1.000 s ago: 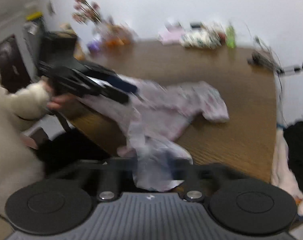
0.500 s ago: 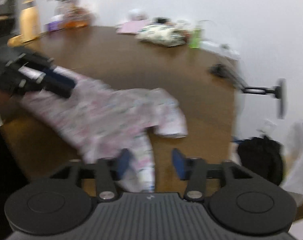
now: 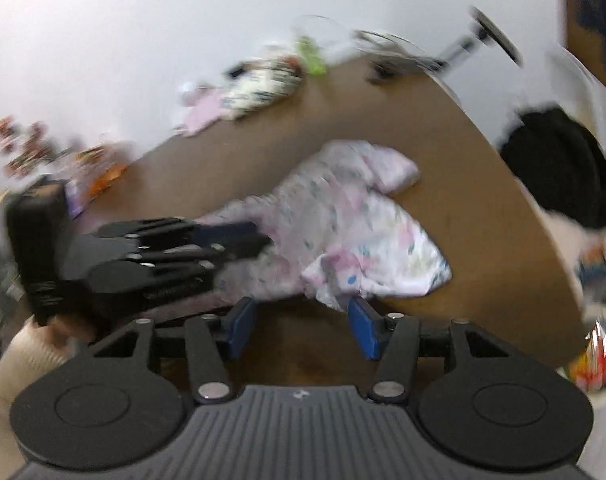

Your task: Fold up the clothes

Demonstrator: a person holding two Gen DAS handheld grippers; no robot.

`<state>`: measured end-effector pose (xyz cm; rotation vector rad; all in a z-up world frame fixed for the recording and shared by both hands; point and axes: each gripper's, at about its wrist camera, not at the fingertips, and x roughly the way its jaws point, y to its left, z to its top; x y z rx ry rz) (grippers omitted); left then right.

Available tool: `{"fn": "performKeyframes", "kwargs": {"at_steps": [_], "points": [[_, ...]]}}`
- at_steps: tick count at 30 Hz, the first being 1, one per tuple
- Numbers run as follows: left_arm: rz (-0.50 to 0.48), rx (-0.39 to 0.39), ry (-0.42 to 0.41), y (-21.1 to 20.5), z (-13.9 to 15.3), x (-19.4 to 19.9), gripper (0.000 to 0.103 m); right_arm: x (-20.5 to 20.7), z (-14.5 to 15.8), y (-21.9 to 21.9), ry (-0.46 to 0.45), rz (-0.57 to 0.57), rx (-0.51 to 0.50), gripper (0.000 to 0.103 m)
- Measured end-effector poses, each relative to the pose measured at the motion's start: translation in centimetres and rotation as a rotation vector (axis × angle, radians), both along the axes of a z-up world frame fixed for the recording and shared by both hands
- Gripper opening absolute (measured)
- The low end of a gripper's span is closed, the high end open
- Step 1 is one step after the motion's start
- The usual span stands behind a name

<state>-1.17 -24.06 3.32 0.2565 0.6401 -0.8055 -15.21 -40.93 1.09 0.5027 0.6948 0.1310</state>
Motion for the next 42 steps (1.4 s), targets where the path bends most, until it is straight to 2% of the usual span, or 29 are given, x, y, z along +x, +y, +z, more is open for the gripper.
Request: {"fn": "performKeyframes", "kwargs": {"at_steps": [6,13,14,15,16,17,18,22,24,27,29,30,33,35,37,40,42], "points": [[-0.002,-0.054,0.051,0.8,0.0,0.8,0.020,2.0,-0.4,3.0,-0.042,-0.114,-0.109,0.051],[-0.017,-0.074,0.061,1.6,0.0,0.6,0.020,4.3,-0.8,6.5,-0.092,-0.246,-0.240,0.050],[-0.019,-0.082,0.066,1.7,-0.1,0.7,0.016,4.7,-0.9,7.0,-0.100,-0.264,-0.259,0.046],[-0.023,-0.073,0.050,1.7,-0.1,0.6,0.016,5.0,-1.0,7.5,-0.107,-0.283,-0.277,0.041],[-0.027,-0.064,0.032,1.7,-0.1,0.4,0.015,5.3,-1.0,8.0,-0.114,-0.302,-0.296,0.024],[-0.029,-0.059,0.024,1.7,-0.1,0.2,0.015,5.5,-1.0,8.1,-0.111,-0.293,-0.307,0.016],[-0.030,-0.067,0.036,2.0,0.0,0.3,0.016,5.6,-0.9,8.1,-0.108,-0.281,-0.317,0.016],[0.028,-0.163,0.155,5.6,1.5,1.4,0.017,6.1,-0.6,8.2,-0.099,-0.241,-0.344,0.011],[0.112,-0.178,0.124,8.6,2.7,1.1,0.017,5.8,-0.6,8.0,-0.120,-0.230,-0.331,0.010],[0.240,-0.204,0.103,13.3,4.0,0.7,0.020,3.9,0.6,8.9,-0.262,-0.196,-0.358,0.010],[0.334,-0.220,0.106,16.6,4.3,0.0,0.028,2.8,1.9,11.2,-0.380,-0.139,-0.483,0.009],[0.378,-0.218,0.095,18.2,4.4,-0.6,0.029,2.2,2.6,13.0,-0.459,-0.077,-0.553,0.009],[0.480,-0.216,0.055,22.3,5.0,-2.4,0.029,1.3,3.4,18.4,-0.588,0.183,-0.701,0.010],[0.525,-0.236,0.045,24.7,5.4,-3.6,0.030,1.5,2.4,22.4,-0.582,0.378,-0.812,0.010],[0.538,-0.255,0.044,26.4,5.9,-4.4,0.035,2.1,0.8,25.6,-0.540,0.525,-0.877,0.010],[0.529,-0.271,0.047,28.2,6.1,-5.3,0.041,2.9,-1.1,28.3,-0.475,0.620,-0.928,0.014],[0.497,-0.289,0.049,28.3,6.2,-5.6,0.045,2.8,-1.1,28.9,-0.478,0.643,-0.927,0.025]]}}
